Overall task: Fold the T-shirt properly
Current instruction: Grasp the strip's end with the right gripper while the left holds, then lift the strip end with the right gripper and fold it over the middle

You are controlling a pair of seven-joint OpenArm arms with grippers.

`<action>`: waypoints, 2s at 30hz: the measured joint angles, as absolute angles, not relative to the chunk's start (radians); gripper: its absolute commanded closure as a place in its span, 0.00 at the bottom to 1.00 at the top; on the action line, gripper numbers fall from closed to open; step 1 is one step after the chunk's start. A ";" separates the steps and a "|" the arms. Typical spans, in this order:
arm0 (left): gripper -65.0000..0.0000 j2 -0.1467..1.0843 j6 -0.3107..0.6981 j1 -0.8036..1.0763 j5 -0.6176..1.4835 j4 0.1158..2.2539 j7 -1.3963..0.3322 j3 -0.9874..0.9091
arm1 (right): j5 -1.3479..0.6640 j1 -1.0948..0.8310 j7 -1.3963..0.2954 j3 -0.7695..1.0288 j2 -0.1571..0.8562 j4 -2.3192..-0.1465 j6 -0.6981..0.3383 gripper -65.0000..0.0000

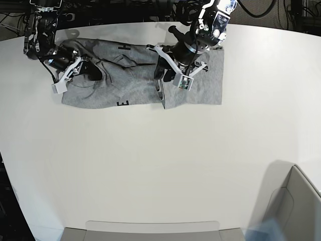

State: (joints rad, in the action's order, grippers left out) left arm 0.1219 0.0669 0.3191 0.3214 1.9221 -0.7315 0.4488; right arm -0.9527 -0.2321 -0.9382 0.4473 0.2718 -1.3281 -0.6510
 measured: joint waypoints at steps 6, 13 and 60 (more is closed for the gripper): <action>0.76 0.122 0.067 0.337 0.321 1.925 -0.731 0.449 | -0.863 -0.197 -0.943 0.447 0.276 -1.323 -0.655 1.00; 0.76 0.123 0.064 0.338 0.321 1.929 -0.732 0.447 | -0.491 -0.060 -0.933 0.517 0.274 -1.349 -0.662 1.00; 0.76 0.135 0.067 0.532 0.332 2.016 -0.731 -0.080 | 1.021 -0.113 -0.952 -0.603 -0.060 -1.658 -0.462 0.72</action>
State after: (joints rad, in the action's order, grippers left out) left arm 0.1352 0.0666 0.5323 0.3325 2.0159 -0.7315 -0.0795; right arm 1.0214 -0.1135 -0.9524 -0.6029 -0.0605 -1.6585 -0.4622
